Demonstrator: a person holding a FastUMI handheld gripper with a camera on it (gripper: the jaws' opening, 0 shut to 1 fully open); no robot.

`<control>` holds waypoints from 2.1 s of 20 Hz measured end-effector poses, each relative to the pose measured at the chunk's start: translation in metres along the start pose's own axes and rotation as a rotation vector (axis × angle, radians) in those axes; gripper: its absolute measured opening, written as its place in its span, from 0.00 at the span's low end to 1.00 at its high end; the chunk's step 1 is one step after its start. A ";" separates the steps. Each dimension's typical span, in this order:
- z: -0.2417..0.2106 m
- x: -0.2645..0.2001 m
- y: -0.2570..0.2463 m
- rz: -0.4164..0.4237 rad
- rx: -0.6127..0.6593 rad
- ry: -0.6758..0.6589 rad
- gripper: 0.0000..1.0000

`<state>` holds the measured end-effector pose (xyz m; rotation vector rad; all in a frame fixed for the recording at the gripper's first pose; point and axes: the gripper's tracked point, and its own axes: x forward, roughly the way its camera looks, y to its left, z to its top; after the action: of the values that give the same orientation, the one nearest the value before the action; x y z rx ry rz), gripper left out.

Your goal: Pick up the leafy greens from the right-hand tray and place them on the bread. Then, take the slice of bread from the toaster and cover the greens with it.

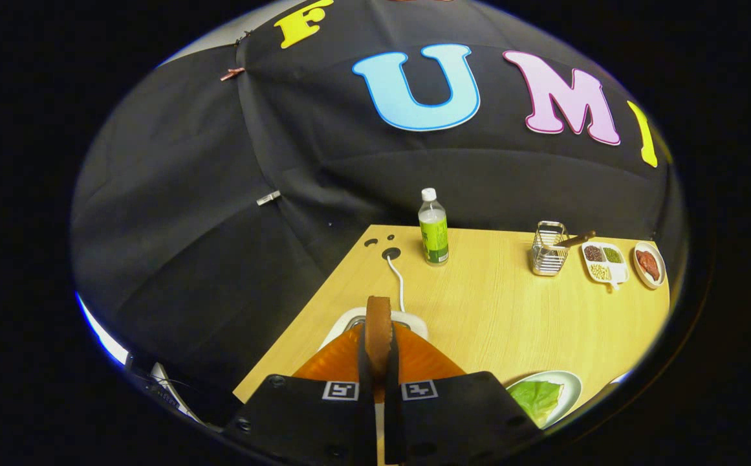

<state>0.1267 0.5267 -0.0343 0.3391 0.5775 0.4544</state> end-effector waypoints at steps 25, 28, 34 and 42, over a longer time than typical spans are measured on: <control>-0.125 -0.097 -0.187 -0.194 0.222 0.019 0.09; -0.148 -0.076 -0.187 -0.163 0.272 0.025 0.09; -0.187 -0.061 -0.237 -0.225 0.231 0.074 0.09; -0.215 -0.062 -0.272 -0.297 0.086 0.149 0.16</control>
<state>0.0392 0.3035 -0.2923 0.2972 0.7807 0.1695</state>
